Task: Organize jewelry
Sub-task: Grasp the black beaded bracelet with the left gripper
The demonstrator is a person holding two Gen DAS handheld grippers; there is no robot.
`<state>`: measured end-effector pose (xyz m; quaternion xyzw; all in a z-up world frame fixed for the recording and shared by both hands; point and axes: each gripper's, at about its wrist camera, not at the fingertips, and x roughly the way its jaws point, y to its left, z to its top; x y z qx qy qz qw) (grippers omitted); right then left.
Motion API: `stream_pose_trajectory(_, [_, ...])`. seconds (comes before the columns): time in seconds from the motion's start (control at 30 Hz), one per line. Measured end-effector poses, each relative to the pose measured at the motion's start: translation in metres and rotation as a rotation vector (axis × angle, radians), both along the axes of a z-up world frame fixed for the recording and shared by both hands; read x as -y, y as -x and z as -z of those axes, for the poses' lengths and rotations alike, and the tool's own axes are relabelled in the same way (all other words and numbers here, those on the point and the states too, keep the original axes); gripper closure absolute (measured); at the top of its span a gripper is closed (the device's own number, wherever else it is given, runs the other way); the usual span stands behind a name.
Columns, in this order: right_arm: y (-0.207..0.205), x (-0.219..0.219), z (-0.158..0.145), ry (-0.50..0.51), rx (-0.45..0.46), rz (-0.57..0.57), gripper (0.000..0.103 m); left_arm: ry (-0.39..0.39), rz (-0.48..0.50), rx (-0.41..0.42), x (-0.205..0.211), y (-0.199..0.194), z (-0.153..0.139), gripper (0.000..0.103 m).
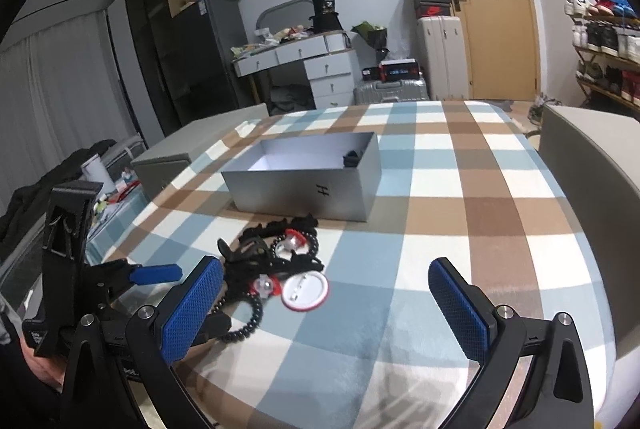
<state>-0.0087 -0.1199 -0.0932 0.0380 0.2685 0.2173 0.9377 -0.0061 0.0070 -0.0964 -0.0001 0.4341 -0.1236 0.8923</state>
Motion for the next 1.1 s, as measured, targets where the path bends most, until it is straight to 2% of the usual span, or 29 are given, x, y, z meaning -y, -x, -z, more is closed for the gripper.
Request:
stream_pose_trajectory(0.17, [-0.001,0.002,0.004,-0.015,-0.029,-0.015,0.000,-0.022,0.042,-0.032,0.009,-0.004,0.009,0.001])
stream_pose_trajectory(0.4, [-0.001,0.005,0.004,-0.038,-0.028,-0.008,0.000,-0.121,0.077,-0.023,0.022,-0.003,0.012,0.002])
stream_pose_trajectory(0.57, [0.000,0.012,0.007,-0.045,-0.023,0.020,0.000,-0.118,0.070,-0.034,0.019,-0.003,0.011,0.005])
stream_pose_trajectory(0.67, [-0.001,0.017,0.009,-0.063,-0.047,0.030,0.000,-0.117,0.098,-0.027,0.020,0.000,0.007,0.020])
stream_pose_trajectory(0.83, [0.001,0.021,0.008,-0.075,-0.049,0.046,0.000,-0.128,0.167,-0.027,0.033,0.004,0.002,0.059])
stream_pose_trajectory(0.93, [0.002,0.020,0.007,-0.063,-0.047,0.048,0.000,-0.136,0.187,-0.029,0.037,0.007,0.001,0.068])
stream_pose_trajectory(1.1, [0.002,0.018,0.004,-0.048,-0.047,0.052,0.000,-0.089,0.203,-0.044,0.031,0.009,0.000,0.072])
